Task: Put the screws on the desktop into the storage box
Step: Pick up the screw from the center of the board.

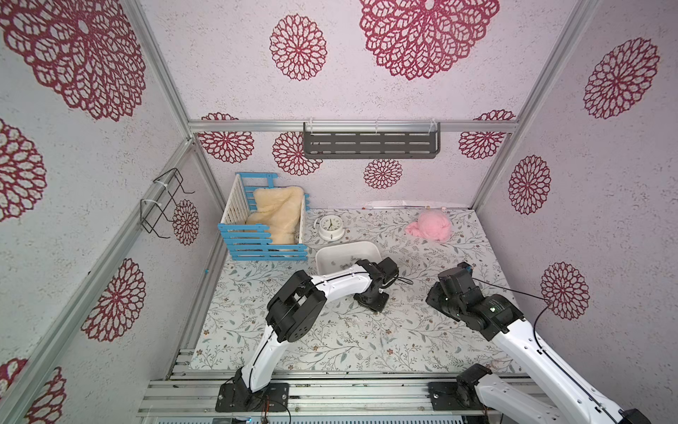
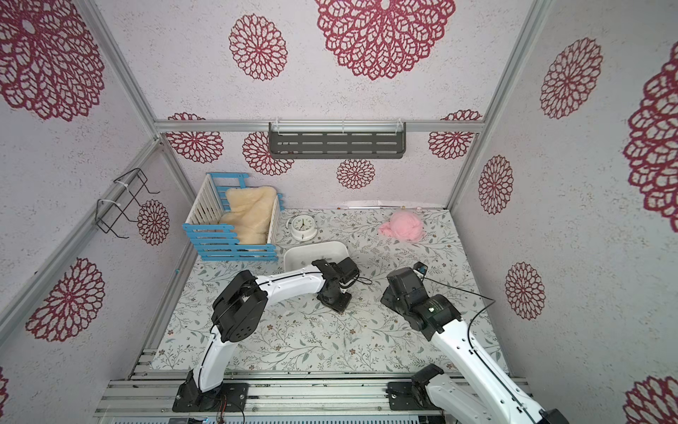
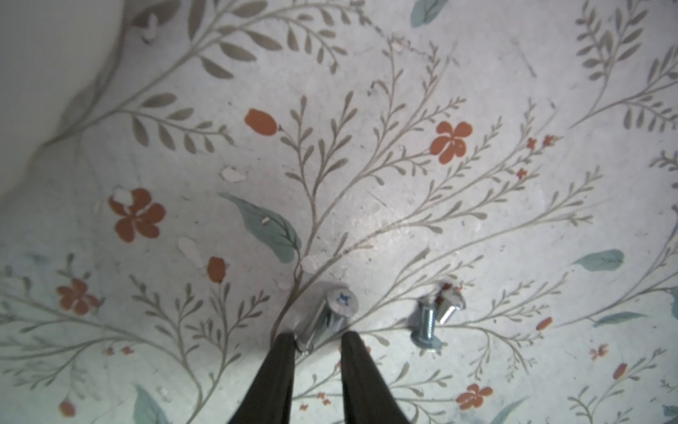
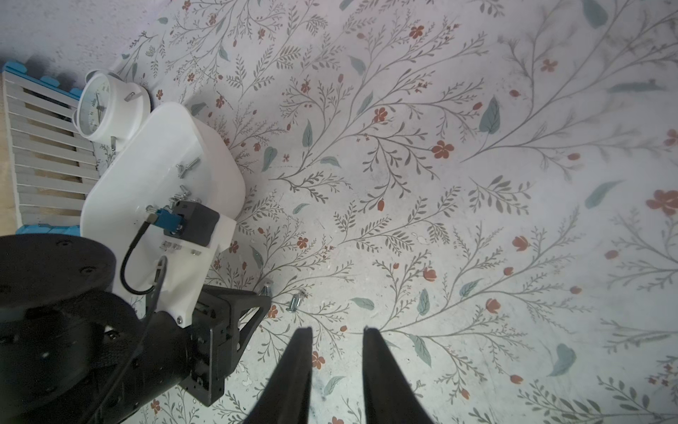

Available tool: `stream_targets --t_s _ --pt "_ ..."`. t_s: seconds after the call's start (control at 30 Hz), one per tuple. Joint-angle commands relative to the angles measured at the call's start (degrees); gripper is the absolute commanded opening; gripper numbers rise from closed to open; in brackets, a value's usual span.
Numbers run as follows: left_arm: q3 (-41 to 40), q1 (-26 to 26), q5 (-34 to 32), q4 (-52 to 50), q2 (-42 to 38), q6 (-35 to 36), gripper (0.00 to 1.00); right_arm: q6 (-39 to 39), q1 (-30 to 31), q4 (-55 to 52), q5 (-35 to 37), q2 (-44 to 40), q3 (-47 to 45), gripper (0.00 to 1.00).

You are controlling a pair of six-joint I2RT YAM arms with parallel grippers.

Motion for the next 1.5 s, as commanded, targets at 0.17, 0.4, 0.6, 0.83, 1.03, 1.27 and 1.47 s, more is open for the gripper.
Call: stream_targets --t_s 0.17,0.4,0.6,0.83,1.03,1.27,1.47 --pt "0.23 -1.48 -0.71 -0.3 2.24 0.39 0.22 -1.21 -0.5 1.14 0.04 -0.53 -0.41 0.28" --pt "0.41 -1.47 -2.4 -0.34 3.08 0.05 0.19 -1.09 -0.55 1.32 -0.16 -0.85 -0.72 0.28" --pt "0.5 -1.47 -2.61 -0.44 3.32 -0.24 0.14 -1.13 -0.55 1.3 -0.23 -0.85 -0.69 0.28" --pt "-0.75 -1.69 -2.74 -1.2 0.11 -0.49 0.11 -1.13 -0.64 1.89 -0.72 -0.61 -0.81 0.28" --pt "-3.29 -2.18 -3.64 -2.53 -4.37 -0.74 0.1 -1.15 -0.64 2.29 -1.04 -0.36 -0.81 0.28" --pt "-5.84 -2.56 -5.03 -3.47 -8.29 -1.53 0.11 -0.93 -0.68 2.98 -1.67 -0.13 -1.08 0.28" --pt "-5.97 -2.58 -6.03 -4.46 -11.08 -1.76 0.11 -0.94 -0.68 3.08 -1.88 -0.16 -1.11 0.28"
